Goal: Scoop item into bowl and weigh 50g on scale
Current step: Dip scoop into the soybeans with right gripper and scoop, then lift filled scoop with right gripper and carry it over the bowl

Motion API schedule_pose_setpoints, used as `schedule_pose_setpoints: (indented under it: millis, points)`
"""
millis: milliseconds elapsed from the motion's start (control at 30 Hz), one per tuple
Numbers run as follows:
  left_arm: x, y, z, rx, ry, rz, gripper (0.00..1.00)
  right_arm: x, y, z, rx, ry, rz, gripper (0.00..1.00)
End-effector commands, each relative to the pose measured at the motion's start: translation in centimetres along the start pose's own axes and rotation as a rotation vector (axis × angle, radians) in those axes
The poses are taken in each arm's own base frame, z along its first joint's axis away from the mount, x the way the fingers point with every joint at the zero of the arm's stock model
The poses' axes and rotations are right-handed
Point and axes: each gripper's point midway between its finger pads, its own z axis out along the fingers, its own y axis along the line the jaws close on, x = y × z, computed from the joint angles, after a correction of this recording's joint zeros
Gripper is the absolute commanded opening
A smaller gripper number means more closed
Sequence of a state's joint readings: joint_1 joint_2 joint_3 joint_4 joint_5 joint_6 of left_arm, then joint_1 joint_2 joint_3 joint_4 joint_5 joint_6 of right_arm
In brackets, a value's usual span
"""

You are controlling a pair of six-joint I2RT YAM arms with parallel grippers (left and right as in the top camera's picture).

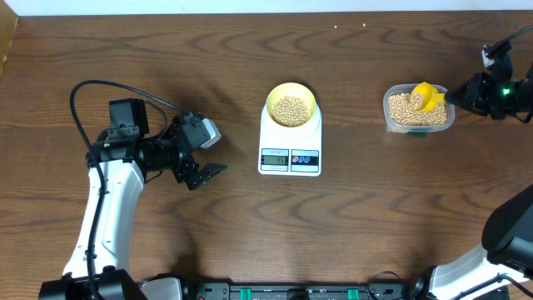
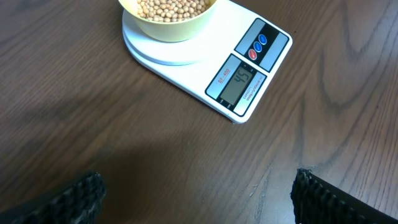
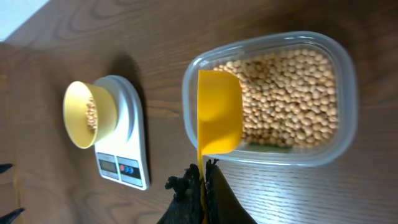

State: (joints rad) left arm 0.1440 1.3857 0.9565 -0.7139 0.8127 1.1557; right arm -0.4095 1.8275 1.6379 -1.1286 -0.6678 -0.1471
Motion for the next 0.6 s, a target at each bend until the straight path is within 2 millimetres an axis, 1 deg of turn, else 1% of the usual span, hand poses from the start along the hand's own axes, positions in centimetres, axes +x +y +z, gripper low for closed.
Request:
schedule_pose_setpoints:
  millis: [0,167,400,567]
  points:
    - [0.4,-0.2,0.2,0.012,0.002,-0.017,0.98,-0.6,1.8,-0.9,-0.074,-0.038,-0.051,0.01]
    - [0.4,-0.2,0.2,0.012,0.002,-0.017,0.98,-0.8,2.5,-1.1,-0.129,-0.051,-0.047,0.01]
    - [0.4,-0.2,0.2,0.012,0.002,-0.017,0.98,-1.5,4.5,-1.5,-0.238,-0.086,-0.07,0.01]
    - [0.4,-0.2,0.2,0.012,0.002,-0.017,0.97,-1.2,5.9,-0.7,-0.261,-0.062,-0.097,0.01]
